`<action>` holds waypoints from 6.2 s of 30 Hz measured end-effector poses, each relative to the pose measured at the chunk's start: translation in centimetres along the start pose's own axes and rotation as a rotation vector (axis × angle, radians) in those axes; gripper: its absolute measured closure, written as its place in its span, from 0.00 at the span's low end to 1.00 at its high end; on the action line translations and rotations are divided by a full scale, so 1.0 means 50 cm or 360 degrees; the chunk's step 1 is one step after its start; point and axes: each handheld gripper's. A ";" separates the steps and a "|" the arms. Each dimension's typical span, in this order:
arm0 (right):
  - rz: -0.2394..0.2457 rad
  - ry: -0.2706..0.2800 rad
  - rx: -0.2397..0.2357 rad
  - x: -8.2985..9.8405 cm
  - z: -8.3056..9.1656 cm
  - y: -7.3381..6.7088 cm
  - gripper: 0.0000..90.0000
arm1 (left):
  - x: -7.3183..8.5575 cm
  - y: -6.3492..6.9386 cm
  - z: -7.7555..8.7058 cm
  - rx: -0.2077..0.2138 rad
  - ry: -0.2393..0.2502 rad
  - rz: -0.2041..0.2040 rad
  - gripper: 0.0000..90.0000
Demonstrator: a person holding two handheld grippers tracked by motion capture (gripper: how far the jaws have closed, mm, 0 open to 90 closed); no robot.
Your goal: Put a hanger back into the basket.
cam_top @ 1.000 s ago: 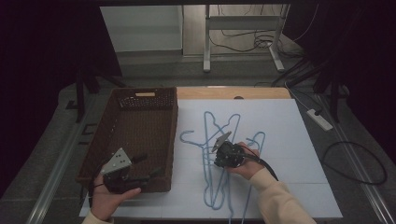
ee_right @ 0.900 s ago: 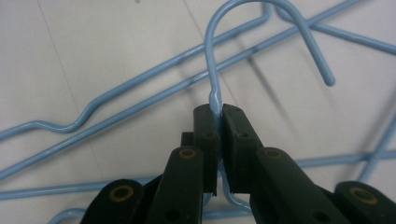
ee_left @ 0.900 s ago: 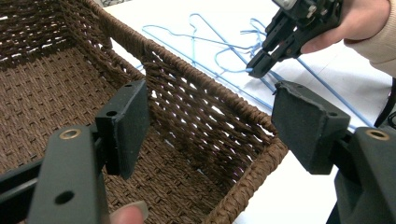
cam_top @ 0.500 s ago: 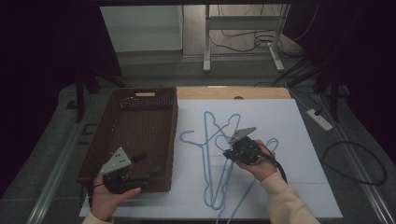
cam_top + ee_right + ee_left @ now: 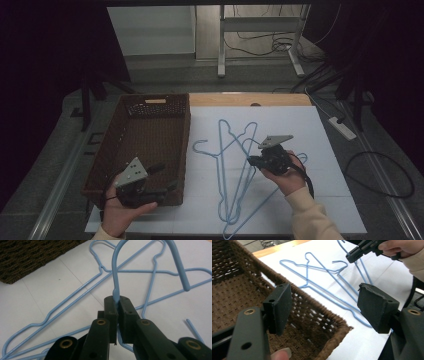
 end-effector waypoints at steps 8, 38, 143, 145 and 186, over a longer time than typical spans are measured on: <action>-0.0010 0.0040 0.0004 0.003 0.011 -0.002 0.96 | -0.025 0.018 -0.028 0.0078 -0.0063 -0.0029 0.32; -0.0019 0.0082 0.0013 0.005 0.020 -0.007 0.96 | -0.104 0.107 -0.204 0.0345 -0.0222 -0.0082 0.32; -0.0274 0.0420 0.0187 0.208 0.130 0.063 0.33 | -0.174 -0.001 -0.072 0.0346 0.0119 0.0174 0.96; -0.0275 0.0418 0.0188 0.208 0.129 0.062 0.33 | -0.170 -0.011 -0.064 0.0337 0.0123 0.0183 0.96; -0.0263 0.0368 0.0202 0.213 0.118 0.063 0.33 | -0.087 -0.204 0.066 0.0016 0.0209 0.0320 0.96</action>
Point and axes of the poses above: each handheld gripper's, and its own axes: z roughly backward along the jaws, x roughly out of its underside, y roughly to its right, and after that the axes turned 2 degrees about -y, right-handed
